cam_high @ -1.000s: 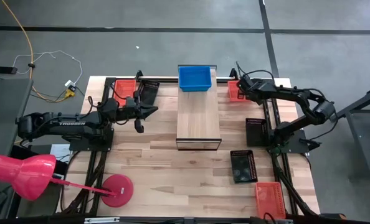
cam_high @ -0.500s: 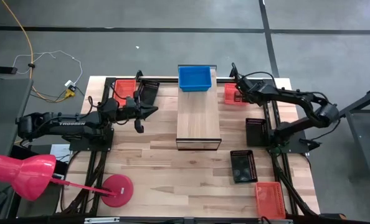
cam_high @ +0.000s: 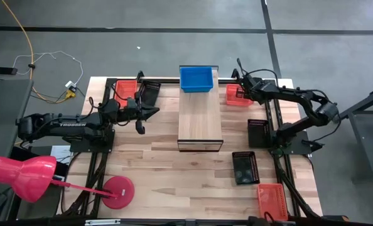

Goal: Stack baskets on shelf by color
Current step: Put the top right orange bin on the shelf

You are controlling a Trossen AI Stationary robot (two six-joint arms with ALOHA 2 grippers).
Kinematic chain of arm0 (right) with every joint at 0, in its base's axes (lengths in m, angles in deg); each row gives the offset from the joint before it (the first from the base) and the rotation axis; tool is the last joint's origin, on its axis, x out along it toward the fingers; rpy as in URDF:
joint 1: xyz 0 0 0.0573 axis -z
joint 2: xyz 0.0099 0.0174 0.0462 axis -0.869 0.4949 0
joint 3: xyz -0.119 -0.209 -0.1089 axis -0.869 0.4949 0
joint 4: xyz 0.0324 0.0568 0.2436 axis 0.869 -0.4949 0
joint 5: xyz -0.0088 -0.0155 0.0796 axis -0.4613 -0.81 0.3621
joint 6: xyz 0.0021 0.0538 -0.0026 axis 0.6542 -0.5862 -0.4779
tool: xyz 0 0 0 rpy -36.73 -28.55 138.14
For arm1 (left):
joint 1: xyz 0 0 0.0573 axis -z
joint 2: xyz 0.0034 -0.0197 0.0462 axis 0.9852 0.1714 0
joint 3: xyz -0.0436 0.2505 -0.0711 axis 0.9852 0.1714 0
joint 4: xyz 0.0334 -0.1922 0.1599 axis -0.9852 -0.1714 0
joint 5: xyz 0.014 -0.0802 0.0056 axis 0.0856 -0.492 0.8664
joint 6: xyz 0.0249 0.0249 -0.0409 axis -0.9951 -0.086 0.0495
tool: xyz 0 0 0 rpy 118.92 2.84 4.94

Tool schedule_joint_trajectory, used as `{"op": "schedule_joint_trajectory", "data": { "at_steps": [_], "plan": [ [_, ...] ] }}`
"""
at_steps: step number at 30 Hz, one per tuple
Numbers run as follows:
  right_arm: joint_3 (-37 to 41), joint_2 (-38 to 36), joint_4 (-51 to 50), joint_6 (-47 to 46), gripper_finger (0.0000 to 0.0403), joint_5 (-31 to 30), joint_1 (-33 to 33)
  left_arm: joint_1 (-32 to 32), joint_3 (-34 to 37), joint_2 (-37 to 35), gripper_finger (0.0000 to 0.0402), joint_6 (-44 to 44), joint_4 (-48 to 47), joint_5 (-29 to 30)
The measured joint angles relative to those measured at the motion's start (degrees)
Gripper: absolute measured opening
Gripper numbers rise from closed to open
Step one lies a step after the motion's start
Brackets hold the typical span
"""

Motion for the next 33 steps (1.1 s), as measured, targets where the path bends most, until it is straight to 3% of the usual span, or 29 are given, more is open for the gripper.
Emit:
{"op": "schedule_joint_trajectory", "data": {
  "at_steps": [7,14,21,27,33],
  "plan": [
    [0.0,-1.1,-6.3,-0.2,0.0011,-2.2,-1.7,0.0,0.0,0.0,0.0001,0.4,0.0,-0.7],
    [-1.5,-12.7,-20.0,-1.1,0.0005,-6.2,-7.1,0.0,0.0,0.0,0.0001,0.4,0.0,-1.9],
    [-11.3,-24.0,-36.5,-5.0,0.0002,-9.1,-14.8,0.0,0.0,0.0,0.0001,0.4,0.7,-1.9],
    [-23.5,-27.3,-47.7,-9.5,0.0001,-9.5,-26.3,0.0,0.0,0.0,0.0001,0.4,1.1,-1.9],
    [-31.8,-27.1,-46.1,-12.8,0.0001,-6.8,-41.8,0.0,0.0,0.0,0.0001,0.7,1.1,-2.0]
  ]
}}
